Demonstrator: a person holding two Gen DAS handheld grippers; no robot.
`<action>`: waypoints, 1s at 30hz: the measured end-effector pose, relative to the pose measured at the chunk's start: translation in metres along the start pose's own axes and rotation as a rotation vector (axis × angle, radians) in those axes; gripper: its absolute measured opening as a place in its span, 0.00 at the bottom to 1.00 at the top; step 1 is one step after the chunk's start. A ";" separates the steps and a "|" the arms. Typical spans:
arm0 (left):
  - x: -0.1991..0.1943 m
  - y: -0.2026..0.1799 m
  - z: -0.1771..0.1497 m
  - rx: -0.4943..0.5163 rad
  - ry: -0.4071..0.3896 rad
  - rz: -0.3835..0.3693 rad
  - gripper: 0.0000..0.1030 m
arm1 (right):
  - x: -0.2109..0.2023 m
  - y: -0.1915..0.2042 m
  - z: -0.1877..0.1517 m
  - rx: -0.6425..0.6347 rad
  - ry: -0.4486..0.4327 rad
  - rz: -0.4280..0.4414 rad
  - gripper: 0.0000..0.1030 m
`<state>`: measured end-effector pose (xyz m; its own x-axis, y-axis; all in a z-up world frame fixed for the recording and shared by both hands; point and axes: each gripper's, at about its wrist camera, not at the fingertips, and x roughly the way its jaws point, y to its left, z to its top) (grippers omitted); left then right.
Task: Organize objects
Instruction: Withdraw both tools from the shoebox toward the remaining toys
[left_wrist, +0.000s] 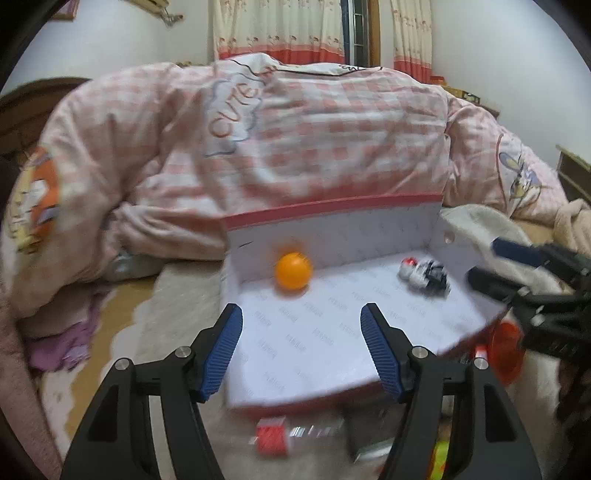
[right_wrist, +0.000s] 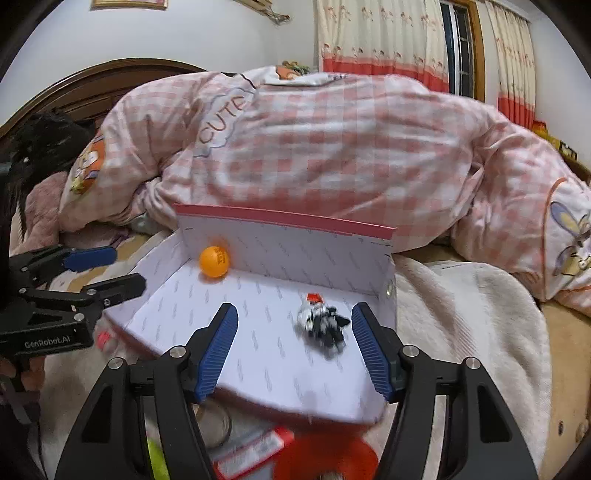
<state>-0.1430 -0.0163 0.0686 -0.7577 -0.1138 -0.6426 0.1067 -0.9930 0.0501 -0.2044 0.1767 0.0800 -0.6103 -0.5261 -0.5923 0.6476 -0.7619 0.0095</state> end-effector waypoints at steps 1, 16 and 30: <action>-0.006 0.001 -0.005 0.001 -0.002 0.020 0.65 | -0.006 0.001 -0.003 -0.009 -0.005 -0.003 0.64; -0.015 0.046 -0.060 -0.121 0.125 0.086 0.69 | -0.044 -0.016 -0.062 0.000 0.024 -0.033 0.70; 0.009 0.025 -0.067 -0.113 0.163 -0.082 0.96 | -0.028 -0.027 -0.082 -0.001 0.120 0.010 0.71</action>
<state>-0.1036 -0.0405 0.0127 -0.6533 -0.0172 -0.7569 0.1273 -0.9880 -0.0874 -0.1677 0.2430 0.0306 -0.5449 -0.4841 -0.6846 0.6537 -0.7566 0.0147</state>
